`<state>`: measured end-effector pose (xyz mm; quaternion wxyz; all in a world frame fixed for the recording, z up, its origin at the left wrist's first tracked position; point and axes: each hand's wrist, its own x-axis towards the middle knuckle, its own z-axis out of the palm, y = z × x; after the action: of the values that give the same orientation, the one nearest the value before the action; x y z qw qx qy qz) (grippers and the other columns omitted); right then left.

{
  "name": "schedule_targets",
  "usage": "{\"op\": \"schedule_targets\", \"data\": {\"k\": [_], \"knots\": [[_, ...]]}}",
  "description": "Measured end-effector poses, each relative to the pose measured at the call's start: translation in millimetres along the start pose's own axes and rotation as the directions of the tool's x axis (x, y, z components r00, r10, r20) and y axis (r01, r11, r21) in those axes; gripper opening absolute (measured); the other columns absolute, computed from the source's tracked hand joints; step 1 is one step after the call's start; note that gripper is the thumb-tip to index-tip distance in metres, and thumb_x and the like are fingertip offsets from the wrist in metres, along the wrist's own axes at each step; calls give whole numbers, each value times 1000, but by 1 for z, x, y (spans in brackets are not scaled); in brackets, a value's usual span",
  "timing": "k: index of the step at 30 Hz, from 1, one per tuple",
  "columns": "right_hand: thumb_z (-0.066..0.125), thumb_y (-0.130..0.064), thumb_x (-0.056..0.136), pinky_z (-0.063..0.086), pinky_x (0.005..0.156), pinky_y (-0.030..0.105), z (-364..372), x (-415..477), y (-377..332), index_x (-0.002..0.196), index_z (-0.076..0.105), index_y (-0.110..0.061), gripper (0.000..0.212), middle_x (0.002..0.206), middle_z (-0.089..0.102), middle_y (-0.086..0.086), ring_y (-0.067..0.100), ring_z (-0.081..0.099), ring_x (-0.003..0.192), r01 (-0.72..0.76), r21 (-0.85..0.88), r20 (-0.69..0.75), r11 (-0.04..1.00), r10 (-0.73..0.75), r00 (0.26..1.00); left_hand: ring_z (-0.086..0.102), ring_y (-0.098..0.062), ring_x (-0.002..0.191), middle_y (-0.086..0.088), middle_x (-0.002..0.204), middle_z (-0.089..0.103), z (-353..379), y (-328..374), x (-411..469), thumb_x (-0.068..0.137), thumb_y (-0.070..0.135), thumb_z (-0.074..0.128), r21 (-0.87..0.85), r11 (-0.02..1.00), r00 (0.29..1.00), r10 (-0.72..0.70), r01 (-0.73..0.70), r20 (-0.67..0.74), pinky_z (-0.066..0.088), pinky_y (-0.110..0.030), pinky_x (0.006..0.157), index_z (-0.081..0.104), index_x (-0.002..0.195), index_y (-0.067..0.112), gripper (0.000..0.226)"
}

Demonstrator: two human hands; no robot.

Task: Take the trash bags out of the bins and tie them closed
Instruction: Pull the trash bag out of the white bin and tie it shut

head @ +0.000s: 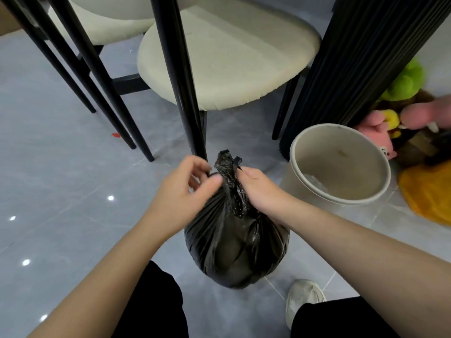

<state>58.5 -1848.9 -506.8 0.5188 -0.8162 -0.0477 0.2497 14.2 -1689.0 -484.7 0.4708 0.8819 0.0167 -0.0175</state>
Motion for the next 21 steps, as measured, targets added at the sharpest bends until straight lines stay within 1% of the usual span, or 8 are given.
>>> {"op": "schedule_targets", "data": {"k": [3,4,7,9,12,15,17,21], "knots": [[36,-36,99,47,87,33,0,-2,-1,83,63,-14,39,93,69,3,19,63,92,2,10,-20,1000,-2,1000,57,-2,71,10,85,59,13,-4,-20,58,69,63,153,985,968,-113,79,225,48,-24,67,44,112,37,66],[35,-33,100,46,80,31,0,-2,-1,77,60,-17,38,86,67,0,16,61,86,9,2,-24,1000,-9,1000,58,-4,70,9,81,60,20,-7,-20,61,64,66,193,978,969,-117,74,217,49,-28,66,46,110,36,60],[38,-34,100,43,72,26,2,-4,-2,74,57,-18,36,77,61,-3,12,57,78,5,-8,-13,1000,-5,1000,58,-22,63,-2,63,61,30,-7,-9,83,27,63,167,984,997,-72,68,18,47,-35,63,56,81,17,12],[38,-34,100,44,75,26,-1,-5,-2,79,60,-17,34,82,64,-2,11,59,80,-6,5,28,1000,5,1000,58,-24,54,-11,56,60,27,-6,-1,88,16,55,95,990,995,-98,100,-30,47,-34,60,59,76,7,16],[37,-30,97,39,70,26,-9,-10,-3,66,46,-22,33,72,52,-7,10,50,72,25,-78,103,997,-17,995,55,-15,41,-1,42,55,17,-1,5,91,14,53,69,992,994,-107,108,-8,45,-25,52,58,69,9,23],[48,-47,87,45,79,26,-13,-13,-1,82,56,-30,19,86,60,-11,6,58,86,77,-205,263,976,-21,965,56,-16,44,4,43,54,11,3,13,89,11,53,68,995,995,-73,69,67,47,-28,52,61,71,10,19],[57,-59,79,49,88,24,-13,-12,3,95,58,-40,25,98,65,-14,3,60,96,145,-298,339,943,-38,940,57,-19,51,3,50,56,7,5,20,88,11,56,93,995,989,-38,24,143,50,-33,58,62,71,9,18],[41,-72,78,52,71,34,-7,-8,11,76,59,-23,52,74,64,-2,15,61,74,208,-551,212,808,-105,971,53,-13,49,5,52,58,1,6,29,90,12,58,31,999,952,-30,22,305,44,-19,50,60,74,3,18]]}}
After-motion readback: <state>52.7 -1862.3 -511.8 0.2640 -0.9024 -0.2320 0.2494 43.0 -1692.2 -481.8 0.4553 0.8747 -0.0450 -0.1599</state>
